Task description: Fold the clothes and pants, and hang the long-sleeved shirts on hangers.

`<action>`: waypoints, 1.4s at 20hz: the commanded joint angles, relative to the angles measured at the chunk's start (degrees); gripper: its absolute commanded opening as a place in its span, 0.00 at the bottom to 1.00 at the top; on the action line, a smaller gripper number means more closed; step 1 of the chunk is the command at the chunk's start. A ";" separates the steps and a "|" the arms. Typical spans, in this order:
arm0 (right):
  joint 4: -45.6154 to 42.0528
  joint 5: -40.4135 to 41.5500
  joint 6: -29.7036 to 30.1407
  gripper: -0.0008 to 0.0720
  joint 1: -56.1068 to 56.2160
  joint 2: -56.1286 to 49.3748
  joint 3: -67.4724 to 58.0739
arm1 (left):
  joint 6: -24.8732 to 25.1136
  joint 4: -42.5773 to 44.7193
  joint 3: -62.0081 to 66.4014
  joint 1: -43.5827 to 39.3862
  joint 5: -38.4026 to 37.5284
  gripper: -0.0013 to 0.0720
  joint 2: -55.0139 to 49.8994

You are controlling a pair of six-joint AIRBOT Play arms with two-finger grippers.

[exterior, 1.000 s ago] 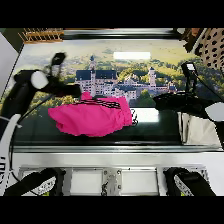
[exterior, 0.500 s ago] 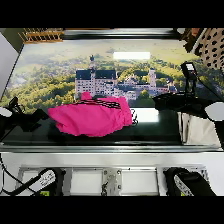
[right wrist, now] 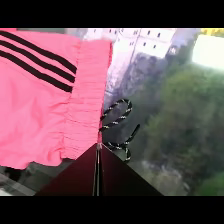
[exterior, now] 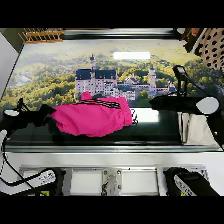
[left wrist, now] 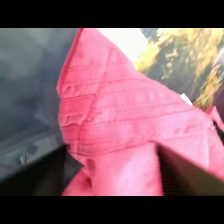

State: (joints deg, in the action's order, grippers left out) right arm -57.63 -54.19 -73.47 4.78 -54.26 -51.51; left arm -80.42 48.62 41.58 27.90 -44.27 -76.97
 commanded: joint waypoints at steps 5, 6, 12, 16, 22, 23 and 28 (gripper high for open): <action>2.12 -0.24 -0.17 0.76 0.00 -20.83 -8.20 | 1.53 -1.77 -0.04 -2.45 3.87 0.02 -0.37; 3.43 -0.24 -0.15 0.75 0.00 -24.46 -10.32 | 1.57 -1.77 -0.04 -2.45 3.76 0.02 -0.35; 14.19 -0.28 5.20 0.75 2.14 -44.78 -23.06 | 1.57 -1.73 -0.04 -2.45 3.50 0.02 -0.37; 15.47 -0.24 5.22 0.75 5.77 -52.19 -28.85 | 1.57 -1.73 -0.04 -2.45 3.54 0.02 -0.37; 17.68 3.41 5.25 0.30 8.52 -54.38 -31.23 | 1.57 -1.90 -0.02 -2.45 3.19 0.02 -0.33; 17.81 3.17 5.25 0.08 8.52 -54.03 -31.91 | 1.55 -1.92 0.00 -2.43 2.86 0.02 0.22; 17.16 3.17 9.25 0.04 7.04 -42.58 -39.32 | 1.60 -1.79 12.22 -2.45 0.70 0.02 13.18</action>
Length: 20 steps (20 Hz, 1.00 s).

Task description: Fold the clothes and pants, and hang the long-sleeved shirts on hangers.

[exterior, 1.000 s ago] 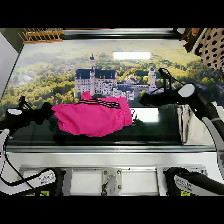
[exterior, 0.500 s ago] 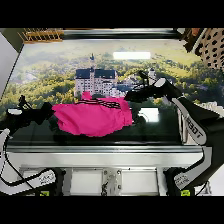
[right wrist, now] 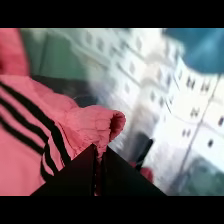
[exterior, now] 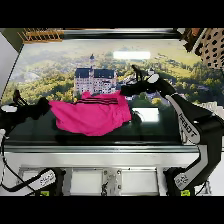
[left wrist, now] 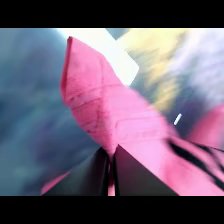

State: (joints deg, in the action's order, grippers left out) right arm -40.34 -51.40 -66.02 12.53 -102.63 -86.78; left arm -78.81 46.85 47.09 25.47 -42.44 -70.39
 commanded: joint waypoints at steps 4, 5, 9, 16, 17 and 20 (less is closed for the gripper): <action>-0.17 0.39 1.79 0.04 -2.05 21.92 -9.27 | 0.00 0.00 24.06 -0.02 -1.05 0.02 20.57; -0.17 0.37 1.79 0.04 -2.08 25.97 -9.27 | 0.04 0.09 27.26 -0.02 -1.05 0.02 23.67; -0.20 -0.48 1.77 0.04 -2.05 40.22 -9.25 | 0.26 0.11 34.64 -0.02 -1.03 0.02 35.12; -14.40 -8.35 -10.51 0.04 -2.03 54.45 -9.25 | 0.57 -0.44 37.20 -0.02 -1.14 0.02 43.71; -18.12 -10.75 -15.02 0.04 -2.03 55.10 -9.25 | 0.55 -0.57 37.05 -0.02 -1.25 0.02 42.99; -27.36 -18.64 -28.94 0.04 -2.03 54.60 -8.33 | 0.57 -1.90 37.07 -0.04 -4.61 0.02 36.68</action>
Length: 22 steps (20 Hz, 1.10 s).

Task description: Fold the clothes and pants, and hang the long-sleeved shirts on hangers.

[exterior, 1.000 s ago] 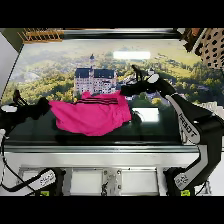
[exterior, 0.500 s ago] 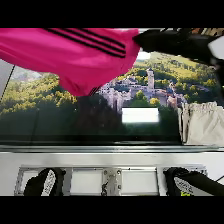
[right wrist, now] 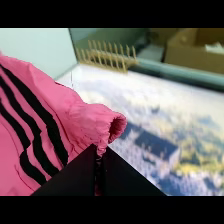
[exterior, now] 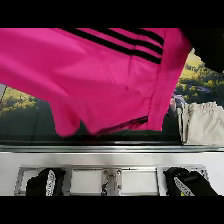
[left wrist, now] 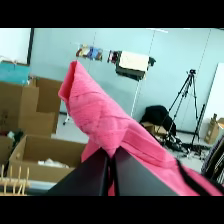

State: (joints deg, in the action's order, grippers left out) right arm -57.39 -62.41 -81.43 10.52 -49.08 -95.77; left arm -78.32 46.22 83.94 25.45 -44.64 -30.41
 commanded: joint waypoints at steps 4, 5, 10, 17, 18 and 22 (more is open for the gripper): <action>-13.81 -12.15 -18.73 0.04 -0.02 -4.79 4.87 | 2.62 -3.78 0.26 -8.46 -1.07 0.02 -19.47; -14.51 -12.74 -19.08 0.04 -0.02 -7.34 5.09 | 3.82 -3.74 0.26 -11.78 0.85 0.02 -23.74; -22.80 -8.17 -19.58 0.04 -0.76 -20.83 5.07 | 6.86 -3.78 2.16 -24.72 9.64 0.02 -46.51; -10.93 8.57 -13.88 0.72 -12.87 -30.64 5.03 | 1.31 -3.69 18.14 -20.28 -6.62 0.93 -62.82; -9.57 7.23 -11.17 0.72 -13.75 -29.79 5.05 | 1.22 -3.61 18.14 -18.21 -11.41 0.93 -62.79; -10.93 -4.76 -7.39 0.72 -13.64 -24.94 5.40 | -4.37 9.84 4.90 -13.90 -24.63 0.93 -59.76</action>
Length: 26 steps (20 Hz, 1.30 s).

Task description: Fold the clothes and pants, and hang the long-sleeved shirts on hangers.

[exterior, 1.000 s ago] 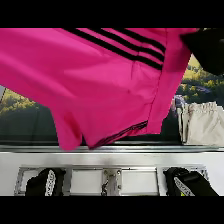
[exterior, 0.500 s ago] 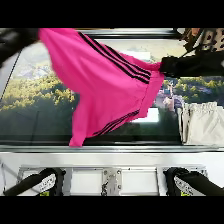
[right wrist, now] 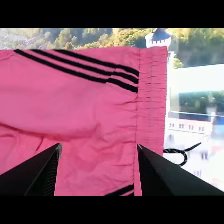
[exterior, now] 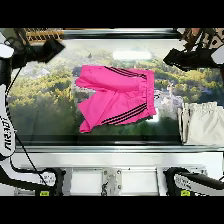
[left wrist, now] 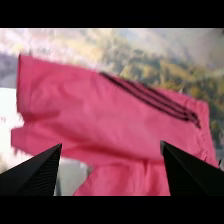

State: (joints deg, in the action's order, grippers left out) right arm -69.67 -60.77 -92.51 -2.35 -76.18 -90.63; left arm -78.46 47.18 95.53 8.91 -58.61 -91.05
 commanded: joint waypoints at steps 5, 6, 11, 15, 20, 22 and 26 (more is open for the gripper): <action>1.40 -9.14 4.04 0.71 2.43 9.68 6.88 | -4.96 10.45 -36.35 0.00 -1.46 0.93 5.33; 1.40 -9.14 4.04 0.72 3.26 10.47 7.72 | -4.94 8.11 -39.41 -0.98 1.57 0.93 5.18; 1.38 -9.14 4.07 0.72 6.91 11.21 8.52 | -4.46 0.87 -38.25 -5.51 4.63 0.93 -0.74; 1.40 -9.20 4.04 0.71 7.54 11.23 8.52 | -5.05 0.81 -32.00 -7.78 5.75 0.93 -5.01; 1.40 -9.18 4.04 0.72 7.54 11.23 8.52 | -5.64 0.90 -26.88 -5.97 6.99 0.02 -5.20; 1.40 -9.18 4.04 0.72 7.54 11.21 8.52 | -2.67 0.98 -21.49 -3.87 3.78 0.02 -3.67; 1.42 -9.18 4.02 0.72 7.54 11.21 8.52 | 2.32 1.42 -11.52 -0.79 3.21 0.02 -1.05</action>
State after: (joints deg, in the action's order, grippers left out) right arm -68.29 -69.93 -88.44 5.15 -64.97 -82.13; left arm -79.81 48.34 77.67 6.11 -54.83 -93.43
